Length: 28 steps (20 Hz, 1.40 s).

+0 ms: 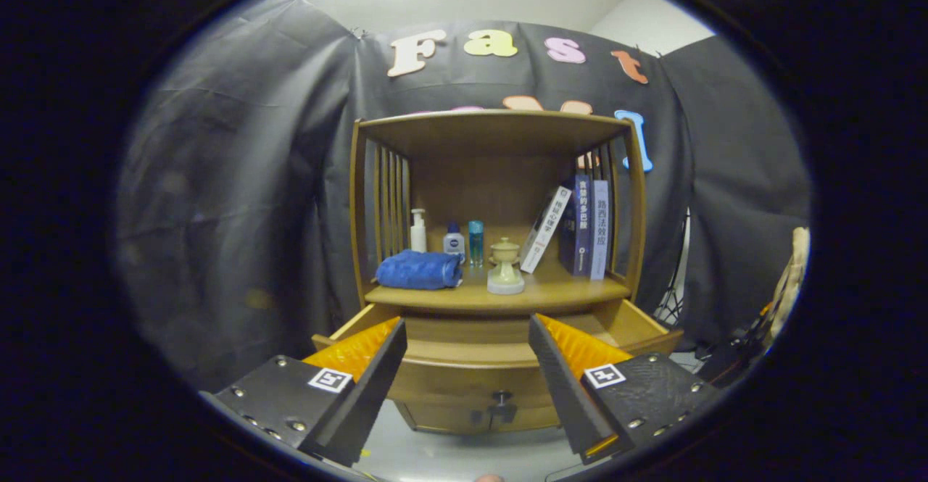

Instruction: Pull open the drawer, take out the items inside it, and place them on the countertop above the cabinet.

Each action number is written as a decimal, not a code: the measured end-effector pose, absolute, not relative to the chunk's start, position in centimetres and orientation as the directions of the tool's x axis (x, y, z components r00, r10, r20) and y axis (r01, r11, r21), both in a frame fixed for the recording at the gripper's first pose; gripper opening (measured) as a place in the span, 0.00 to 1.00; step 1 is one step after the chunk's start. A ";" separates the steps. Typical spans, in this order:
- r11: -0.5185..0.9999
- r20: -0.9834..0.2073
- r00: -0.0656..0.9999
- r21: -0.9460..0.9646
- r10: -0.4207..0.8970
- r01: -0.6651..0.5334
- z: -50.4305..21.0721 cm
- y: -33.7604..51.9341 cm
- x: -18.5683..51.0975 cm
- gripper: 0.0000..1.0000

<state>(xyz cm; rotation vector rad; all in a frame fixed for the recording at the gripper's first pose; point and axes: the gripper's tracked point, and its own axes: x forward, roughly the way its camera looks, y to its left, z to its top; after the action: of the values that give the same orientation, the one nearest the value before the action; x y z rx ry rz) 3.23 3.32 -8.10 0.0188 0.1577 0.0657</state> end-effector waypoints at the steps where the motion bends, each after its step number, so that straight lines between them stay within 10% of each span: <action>1: 0.998 -0.156 0.986 0.031 0.059 -0.055 -9.1 3.1 3.2 1.00; 28: 0.996 -0.195 0.981 0.087 0.001 0.017 -24.1 -2.6 11.6 1.00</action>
<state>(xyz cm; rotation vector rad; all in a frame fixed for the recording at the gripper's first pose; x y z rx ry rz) 11.60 -2.63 -24.12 0.0886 0.1965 -0.0080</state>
